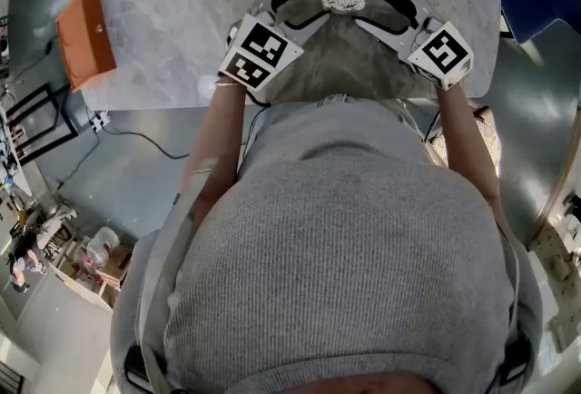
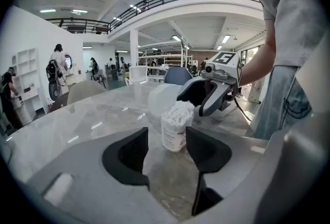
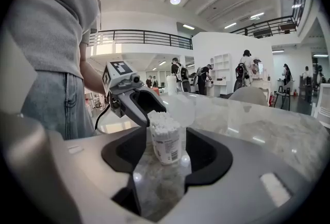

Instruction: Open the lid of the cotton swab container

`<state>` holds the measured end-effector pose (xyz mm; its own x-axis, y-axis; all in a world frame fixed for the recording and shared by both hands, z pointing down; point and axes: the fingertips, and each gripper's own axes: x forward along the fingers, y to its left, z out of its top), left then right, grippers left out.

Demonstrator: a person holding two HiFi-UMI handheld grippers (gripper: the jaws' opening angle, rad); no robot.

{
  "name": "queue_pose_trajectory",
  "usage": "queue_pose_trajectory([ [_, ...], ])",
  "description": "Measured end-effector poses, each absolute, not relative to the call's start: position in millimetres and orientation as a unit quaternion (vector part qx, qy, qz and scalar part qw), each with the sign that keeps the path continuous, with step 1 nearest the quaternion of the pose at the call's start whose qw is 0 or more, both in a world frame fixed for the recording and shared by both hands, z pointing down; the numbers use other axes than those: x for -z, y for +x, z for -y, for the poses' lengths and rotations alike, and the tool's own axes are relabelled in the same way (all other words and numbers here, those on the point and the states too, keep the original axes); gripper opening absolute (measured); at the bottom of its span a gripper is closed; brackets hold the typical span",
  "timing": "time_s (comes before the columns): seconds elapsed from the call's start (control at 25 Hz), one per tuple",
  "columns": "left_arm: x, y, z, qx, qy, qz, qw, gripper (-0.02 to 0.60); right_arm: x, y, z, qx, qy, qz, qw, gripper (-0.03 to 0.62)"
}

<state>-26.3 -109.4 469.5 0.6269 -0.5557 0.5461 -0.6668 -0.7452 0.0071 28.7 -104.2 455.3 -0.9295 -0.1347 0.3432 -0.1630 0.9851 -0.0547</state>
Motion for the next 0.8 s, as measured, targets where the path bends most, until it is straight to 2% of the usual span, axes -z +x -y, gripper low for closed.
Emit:
queue_pose_trajectory([
  [0.36, -457, -40, 107, -0.222, 0.882, 0.403, 0.101, 0.215, -426, 48, 113, -0.036, 0.143, 0.982, 0.118, 0.235],
  [0.6, -440, -44, 106, -0.203, 0.876, 0.43, 0.077, 0.196, -409, 54, 114, -0.015, 0.17, 0.98, 0.105, 0.196],
  [0.8, -422, -52, 106, -0.176, 0.865, 0.467, 0.052, 0.122, -385, 49, 110, -0.014, 0.186, 0.98, 0.076, 0.14],
])
